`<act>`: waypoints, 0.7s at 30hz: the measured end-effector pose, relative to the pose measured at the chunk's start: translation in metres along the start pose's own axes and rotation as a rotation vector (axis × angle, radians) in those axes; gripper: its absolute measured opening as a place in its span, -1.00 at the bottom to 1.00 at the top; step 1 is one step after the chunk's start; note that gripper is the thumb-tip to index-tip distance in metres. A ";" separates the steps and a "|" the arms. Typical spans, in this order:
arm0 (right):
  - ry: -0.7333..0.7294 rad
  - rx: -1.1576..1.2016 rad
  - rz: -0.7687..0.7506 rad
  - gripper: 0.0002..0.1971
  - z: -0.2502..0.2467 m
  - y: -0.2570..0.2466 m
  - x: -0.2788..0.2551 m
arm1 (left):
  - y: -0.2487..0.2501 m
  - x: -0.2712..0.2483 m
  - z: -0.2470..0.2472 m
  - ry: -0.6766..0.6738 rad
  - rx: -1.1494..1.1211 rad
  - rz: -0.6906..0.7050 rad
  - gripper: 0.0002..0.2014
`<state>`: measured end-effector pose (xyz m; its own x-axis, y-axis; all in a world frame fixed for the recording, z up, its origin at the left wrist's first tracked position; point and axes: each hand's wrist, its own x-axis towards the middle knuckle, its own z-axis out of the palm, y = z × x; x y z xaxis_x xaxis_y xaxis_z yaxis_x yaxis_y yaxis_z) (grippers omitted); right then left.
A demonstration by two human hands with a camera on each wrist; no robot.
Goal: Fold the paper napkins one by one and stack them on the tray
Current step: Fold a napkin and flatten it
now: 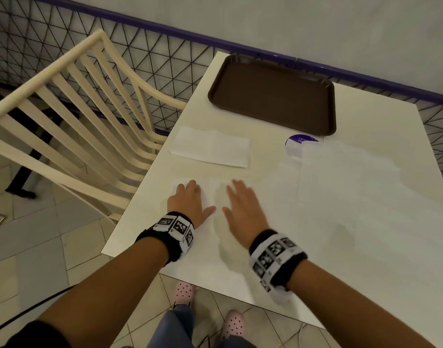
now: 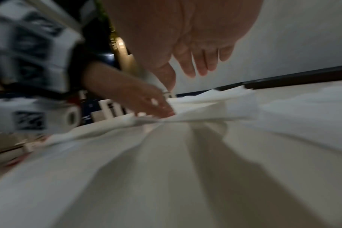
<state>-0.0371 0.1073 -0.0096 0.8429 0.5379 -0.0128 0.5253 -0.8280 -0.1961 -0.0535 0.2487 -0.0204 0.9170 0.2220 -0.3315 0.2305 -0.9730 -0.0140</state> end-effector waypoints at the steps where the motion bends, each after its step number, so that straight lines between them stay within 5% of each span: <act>1: -0.124 -0.053 -0.083 -0.49 0.006 -0.010 -0.008 | 0.000 0.000 0.000 0.003 0.005 -0.001 -0.28; 4: -0.461 -0.112 -0.068 -0.46 0.023 -0.022 -0.018 | 0.001 -0.001 0.001 0.006 0.018 -0.005 -0.28; 17: -0.571 -0.038 0.008 -0.46 0.013 0.027 -0.025 | -0.016 -0.004 0.008 -0.004 -0.082 -0.104 -0.29; 21: -0.581 -0.059 -0.004 -0.46 0.011 0.028 -0.022 | -0.020 -0.024 0.006 0.075 0.109 -0.065 -0.43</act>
<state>-0.0426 0.0742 -0.0260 0.6481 0.5257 -0.5510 0.5476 -0.8245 -0.1426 -0.0817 0.2624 -0.0178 0.9239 0.2853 -0.2548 0.2576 -0.9565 -0.1367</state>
